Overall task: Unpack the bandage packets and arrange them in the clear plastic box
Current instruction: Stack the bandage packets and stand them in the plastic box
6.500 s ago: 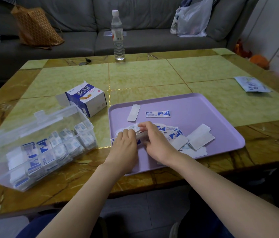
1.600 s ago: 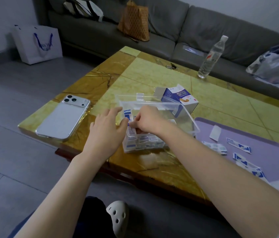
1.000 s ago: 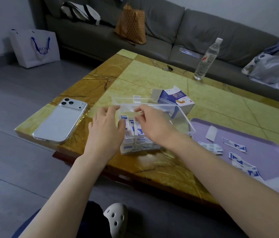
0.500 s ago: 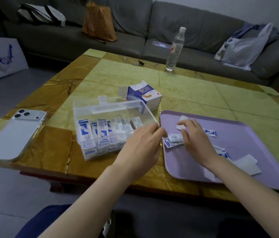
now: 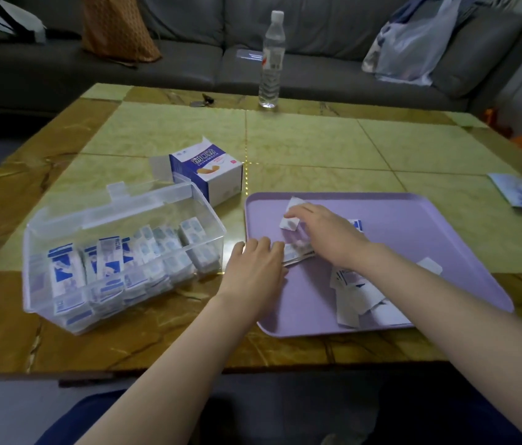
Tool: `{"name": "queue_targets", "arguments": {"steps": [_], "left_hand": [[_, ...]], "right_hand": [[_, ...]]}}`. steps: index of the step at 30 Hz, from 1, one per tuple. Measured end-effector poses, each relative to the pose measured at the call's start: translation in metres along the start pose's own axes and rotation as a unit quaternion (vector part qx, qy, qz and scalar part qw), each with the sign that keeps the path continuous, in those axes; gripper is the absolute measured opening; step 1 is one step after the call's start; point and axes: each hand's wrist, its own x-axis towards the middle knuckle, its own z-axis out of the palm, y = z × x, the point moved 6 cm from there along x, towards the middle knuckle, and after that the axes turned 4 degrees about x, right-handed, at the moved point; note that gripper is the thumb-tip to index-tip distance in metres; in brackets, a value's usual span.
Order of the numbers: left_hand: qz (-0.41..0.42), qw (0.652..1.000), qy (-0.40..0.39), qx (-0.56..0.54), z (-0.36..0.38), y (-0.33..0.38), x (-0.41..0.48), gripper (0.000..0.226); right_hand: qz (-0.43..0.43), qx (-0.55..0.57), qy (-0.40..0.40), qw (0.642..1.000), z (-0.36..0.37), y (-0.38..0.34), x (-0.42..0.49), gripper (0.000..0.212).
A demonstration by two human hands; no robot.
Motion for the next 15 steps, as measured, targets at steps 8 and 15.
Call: {"name": "queue_targets", "arguments": {"steps": [8, 15], "left_hand": [[-0.047, 0.999, -0.017, 0.018, -0.001, -0.001, 0.016, 0.041], [-0.089, 0.992, -0.090, -0.012, 0.006, -0.002, 0.021, 0.042]], "right_hand": [[-0.027, -0.134, -0.061, 0.989, -0.002, 0.002, 0.031, 0.050], [0.052, -0.115, -0.080, 0.989, -0.011, 0.021, 0.031, 0.027]]}}
